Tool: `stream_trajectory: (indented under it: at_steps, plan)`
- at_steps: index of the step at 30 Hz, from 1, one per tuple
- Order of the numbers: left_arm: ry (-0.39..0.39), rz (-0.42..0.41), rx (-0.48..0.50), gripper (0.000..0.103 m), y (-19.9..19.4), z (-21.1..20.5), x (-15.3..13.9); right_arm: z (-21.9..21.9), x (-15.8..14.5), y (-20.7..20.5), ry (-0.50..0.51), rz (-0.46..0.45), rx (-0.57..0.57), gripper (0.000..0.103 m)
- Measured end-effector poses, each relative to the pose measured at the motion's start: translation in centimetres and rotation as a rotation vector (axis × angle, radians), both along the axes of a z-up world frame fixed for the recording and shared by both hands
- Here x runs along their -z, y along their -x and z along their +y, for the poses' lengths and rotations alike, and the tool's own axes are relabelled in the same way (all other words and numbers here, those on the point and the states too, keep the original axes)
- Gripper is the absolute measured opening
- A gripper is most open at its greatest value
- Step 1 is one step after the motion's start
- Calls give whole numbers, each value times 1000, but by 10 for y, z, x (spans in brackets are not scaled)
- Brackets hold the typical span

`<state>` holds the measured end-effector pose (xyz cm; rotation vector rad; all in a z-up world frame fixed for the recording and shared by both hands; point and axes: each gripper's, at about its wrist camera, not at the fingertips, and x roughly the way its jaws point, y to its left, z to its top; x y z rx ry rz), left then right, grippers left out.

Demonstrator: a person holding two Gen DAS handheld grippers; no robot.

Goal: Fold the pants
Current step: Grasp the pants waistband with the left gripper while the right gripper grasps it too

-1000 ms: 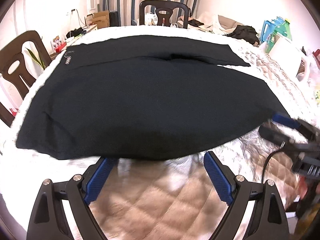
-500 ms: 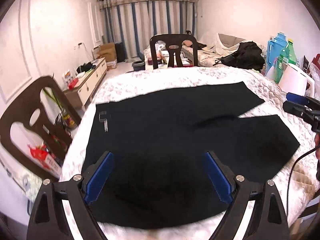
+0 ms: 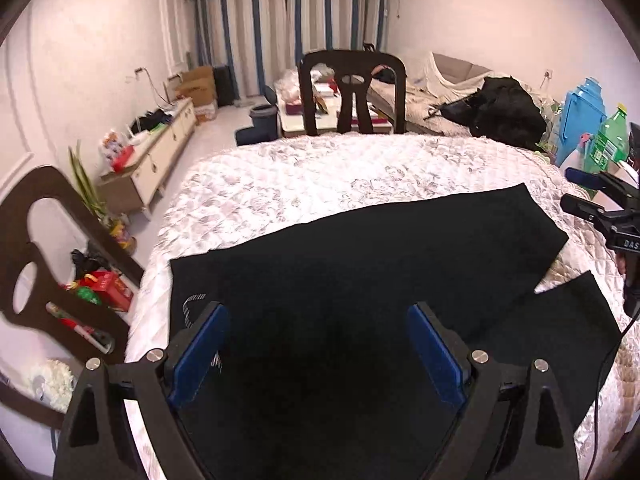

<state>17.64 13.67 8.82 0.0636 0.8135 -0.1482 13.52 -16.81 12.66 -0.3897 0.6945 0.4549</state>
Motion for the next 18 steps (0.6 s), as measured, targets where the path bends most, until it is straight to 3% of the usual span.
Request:
stream_trajectory:
  at_steps: [2,5,10,18]
  plan:
    - [-28,14,23,92,-17,0,5,-6,6,-23,-42,59,-4,82]
    - [-62,56,67,92,-44,-1,20,-10,14,-53,-20,80,19,82]
    - [-26,135,81,90,-82,7,41,-17,36,-100,6,166,23,82]
    - [-50,168,147,87,-128,3,58,-4,80,-139,140,260,-62,82]
